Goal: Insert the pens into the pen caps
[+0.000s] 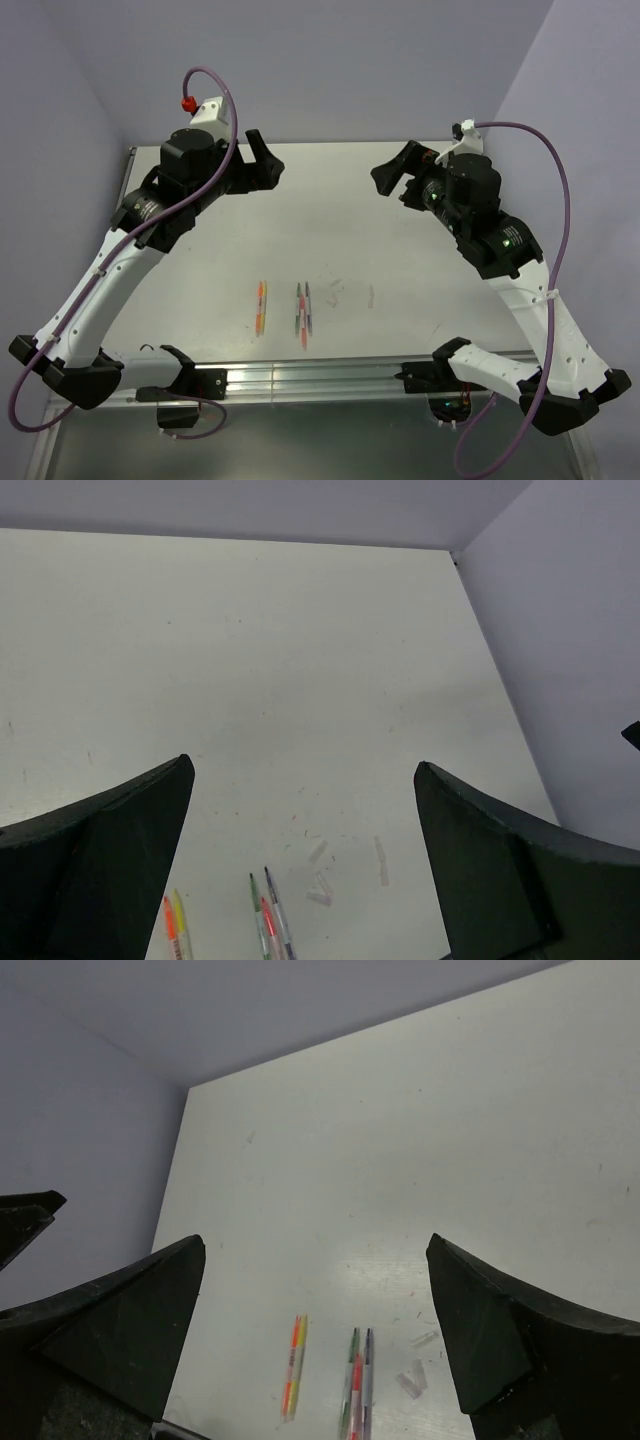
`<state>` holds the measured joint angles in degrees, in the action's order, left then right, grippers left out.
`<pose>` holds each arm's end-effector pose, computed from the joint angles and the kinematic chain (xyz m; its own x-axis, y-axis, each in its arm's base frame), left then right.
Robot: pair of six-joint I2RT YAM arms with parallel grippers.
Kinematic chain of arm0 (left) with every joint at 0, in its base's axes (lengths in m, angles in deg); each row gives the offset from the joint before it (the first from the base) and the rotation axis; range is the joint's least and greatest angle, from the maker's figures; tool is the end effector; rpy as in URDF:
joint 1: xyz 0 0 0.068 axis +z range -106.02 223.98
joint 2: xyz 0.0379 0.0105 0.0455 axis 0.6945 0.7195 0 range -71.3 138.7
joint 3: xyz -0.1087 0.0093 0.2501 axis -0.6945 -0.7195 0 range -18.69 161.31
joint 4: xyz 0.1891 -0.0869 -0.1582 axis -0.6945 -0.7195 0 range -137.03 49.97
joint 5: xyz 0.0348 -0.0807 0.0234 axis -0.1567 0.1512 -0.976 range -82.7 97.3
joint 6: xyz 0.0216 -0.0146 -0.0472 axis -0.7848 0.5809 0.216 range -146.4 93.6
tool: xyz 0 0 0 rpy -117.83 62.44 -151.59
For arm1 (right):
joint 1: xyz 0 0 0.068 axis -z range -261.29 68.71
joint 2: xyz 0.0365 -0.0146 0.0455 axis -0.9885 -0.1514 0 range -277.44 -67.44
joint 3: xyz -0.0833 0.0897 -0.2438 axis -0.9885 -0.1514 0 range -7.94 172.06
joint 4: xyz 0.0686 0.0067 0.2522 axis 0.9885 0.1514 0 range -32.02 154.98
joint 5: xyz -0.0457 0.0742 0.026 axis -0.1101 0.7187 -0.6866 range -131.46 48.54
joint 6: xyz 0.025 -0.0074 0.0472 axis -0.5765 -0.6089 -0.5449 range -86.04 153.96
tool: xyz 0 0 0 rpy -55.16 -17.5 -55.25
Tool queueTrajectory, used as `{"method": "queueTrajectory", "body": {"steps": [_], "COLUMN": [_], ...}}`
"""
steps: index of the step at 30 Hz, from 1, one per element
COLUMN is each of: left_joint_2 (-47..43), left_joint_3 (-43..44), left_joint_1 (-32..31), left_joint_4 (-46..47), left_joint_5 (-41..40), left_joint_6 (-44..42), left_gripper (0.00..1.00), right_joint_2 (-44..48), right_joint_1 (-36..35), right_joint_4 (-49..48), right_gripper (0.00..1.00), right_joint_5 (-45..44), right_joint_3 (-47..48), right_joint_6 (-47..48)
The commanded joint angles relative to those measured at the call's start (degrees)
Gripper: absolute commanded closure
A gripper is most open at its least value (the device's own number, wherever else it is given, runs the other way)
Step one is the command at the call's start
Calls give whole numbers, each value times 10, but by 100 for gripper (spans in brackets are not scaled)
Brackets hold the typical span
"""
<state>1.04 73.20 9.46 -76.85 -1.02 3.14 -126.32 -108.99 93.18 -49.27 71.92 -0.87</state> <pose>0.2130 -0.1403 0.4712 -0.4331 -0.2941 -0.8520 0.2683 0.8603 -0.4334 0.1764 0.0872 0.4564 -0.3748 0.4423 -0.8148 -0.1580 0.8356 0.5262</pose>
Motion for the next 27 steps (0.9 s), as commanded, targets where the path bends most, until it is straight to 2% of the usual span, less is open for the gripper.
{"method": "queueTrajectory", "body": {"steps": [1,19,27], "left_joint_2": [2,4,-4], "left_joint_3": [23,32,12], "left_joint_1": [1,1,0], "left_joint_4": [9,3,-11], "left_joint_5": [-6,-6,-41], "left_joint_6": [-10,-4,13], "left_gripper": [1,1,1], "right_joint_2": [4,9,10], "right_joint_1": [4,4,4], "right_joint_4": [-10,2,16], "right_gripper": [0,1,3], "right_joint_5": [0,-2,3], "right_joint_3": [28,23,3], "right_joint_6": [6,18,12]}}
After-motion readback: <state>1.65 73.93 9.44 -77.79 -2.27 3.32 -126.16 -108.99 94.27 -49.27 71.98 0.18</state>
